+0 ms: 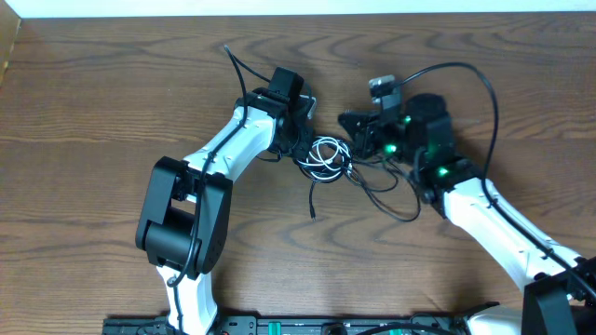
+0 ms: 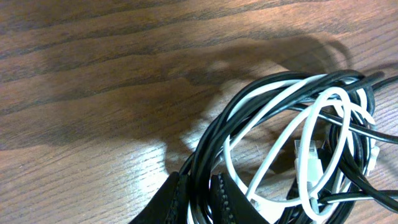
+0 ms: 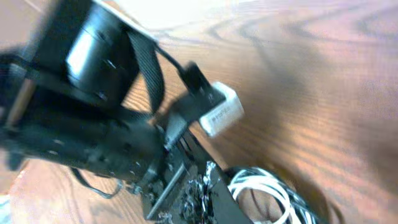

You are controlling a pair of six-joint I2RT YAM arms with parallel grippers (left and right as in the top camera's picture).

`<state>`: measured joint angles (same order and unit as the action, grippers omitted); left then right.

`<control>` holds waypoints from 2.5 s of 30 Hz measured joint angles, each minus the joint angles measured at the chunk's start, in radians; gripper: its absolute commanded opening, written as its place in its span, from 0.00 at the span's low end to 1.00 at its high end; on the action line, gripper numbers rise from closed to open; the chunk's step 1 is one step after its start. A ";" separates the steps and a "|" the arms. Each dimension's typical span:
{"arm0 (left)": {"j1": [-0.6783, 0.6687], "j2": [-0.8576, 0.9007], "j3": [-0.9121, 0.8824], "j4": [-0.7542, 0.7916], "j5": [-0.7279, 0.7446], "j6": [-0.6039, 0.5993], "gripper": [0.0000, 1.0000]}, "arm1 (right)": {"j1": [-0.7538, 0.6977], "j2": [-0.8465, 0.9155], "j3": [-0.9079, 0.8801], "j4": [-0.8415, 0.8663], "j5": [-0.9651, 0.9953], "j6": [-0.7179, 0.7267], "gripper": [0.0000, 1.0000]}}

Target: Untangle cables

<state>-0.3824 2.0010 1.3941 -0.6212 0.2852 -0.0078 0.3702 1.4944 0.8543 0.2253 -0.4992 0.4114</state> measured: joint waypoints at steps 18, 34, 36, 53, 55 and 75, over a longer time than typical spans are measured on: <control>0.019 -0.060 0.084 -0.006 -0.003 -0.068 0.53 | -0.116 -0.007 0.000 -0.238 -0.028 0.005 0.01; -0.073 -0.036 0.110 -0.062 0.000 -0.074 0.53 | -0.112 0.169 0.000 -0.289 -0.005 0.050 0.14; -0.073 -0.024 0.109 -0.066 -0.026 -0.075 0.53 | -0.100 0.197 0.000 -0.288 -0.009 0.053 0.14; -0.073 0.006 0.091 -0.123 -0.070 -0.078 0.45 | -0.038 0.299 0.000 -0.253 -0.024 0.079 0.17; -0.073 0.006 0.089 -0.134 -0.069 -0.078 0.45 | -0.038 0.299 0.000 -0.253 -0.024 0.081 0.18; -0.096 0.016 0.087 -0.041 -0.062 -0.127 0.33 | -0.038 0.299 0.000 -0.254 -0.024 0.082 0.20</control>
<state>-0.4786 2.0174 1.4811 -0.6624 0.2230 -0.1352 0.3325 1.7931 0.8543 -0.0284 -0.5232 0.4934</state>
